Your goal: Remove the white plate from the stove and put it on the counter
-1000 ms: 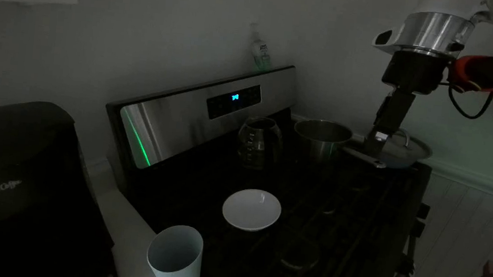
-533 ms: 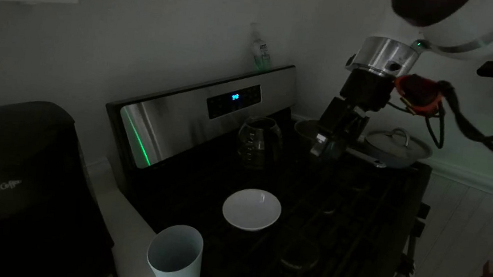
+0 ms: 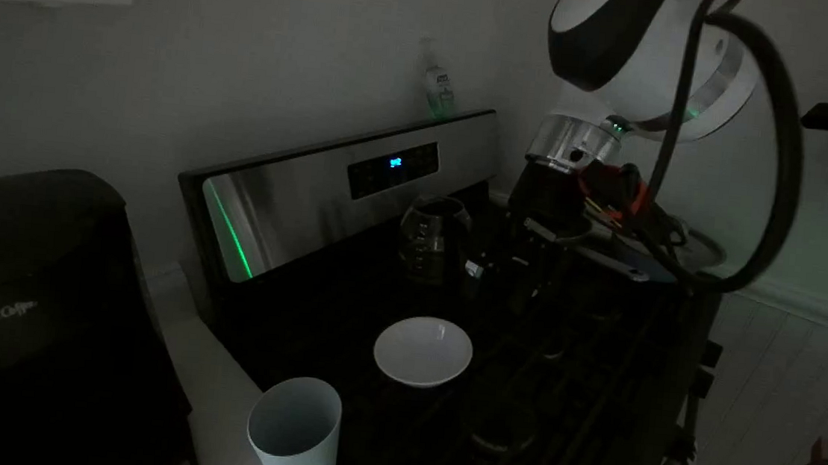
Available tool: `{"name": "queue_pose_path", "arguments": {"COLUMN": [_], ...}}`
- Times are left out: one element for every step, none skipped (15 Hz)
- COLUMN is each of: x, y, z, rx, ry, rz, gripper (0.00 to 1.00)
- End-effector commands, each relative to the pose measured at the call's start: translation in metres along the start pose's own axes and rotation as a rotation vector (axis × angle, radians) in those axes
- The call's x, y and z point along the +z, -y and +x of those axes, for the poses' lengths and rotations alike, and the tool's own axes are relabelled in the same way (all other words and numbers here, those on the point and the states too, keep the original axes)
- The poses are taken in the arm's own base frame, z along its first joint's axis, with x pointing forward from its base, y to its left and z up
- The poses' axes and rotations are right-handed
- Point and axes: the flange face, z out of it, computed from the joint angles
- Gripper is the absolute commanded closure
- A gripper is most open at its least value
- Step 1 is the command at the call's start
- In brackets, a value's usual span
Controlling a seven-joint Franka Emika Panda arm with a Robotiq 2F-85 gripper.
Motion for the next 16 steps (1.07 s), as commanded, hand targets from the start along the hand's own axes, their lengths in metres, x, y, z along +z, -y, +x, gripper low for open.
{"name": "queue_pose_path", "arguments": {"x": [0.014,0.018,0.021,0.025,0.029,0.032,0.035,0.039,0.043,0.047,0.050,0.054,0.058,0.063,0.070,0.077], "y": [-0.011,-0.013,-0.015,-0.017,-0.019,-0.020,-0.020,-0.018,-0.016,-0.015,-0.011,-0.010,-0.012,-0.015,-0.020,-0.026], "z": [0.002,0.001,0.000,-0.001,-0.003,-0.004,-0.004,-0.003,-0.001,0.001,0.003,0.005,0.004,0.003,-0.001,-0.003], "rx": [0.064,0.066,0.069,0.072,0.076,0.076,0.076,0.067,0.054,0.045,0.032,0.033,0.050,0.066,0.077,0.092], "ry": [0.114,0.145,0.172,0.208,0.250,0.282,0.316,0.346,0.377,0.412,0.436,0.461,0.496,0.525,0.562,0.586], "rz": [0.053,0.060,0.065,0.068,0.072,0.083,0.090,0.098,0.107,0.110,0.114,0.121,0.127,0.130,0.118,0.122], "gripper": [0.00,0.00,0.00,0.00,0.00,0.00,0.00,0.00,0.00,0.00,0.00,0.00,0.00,0.00,0.00,0.00]}}
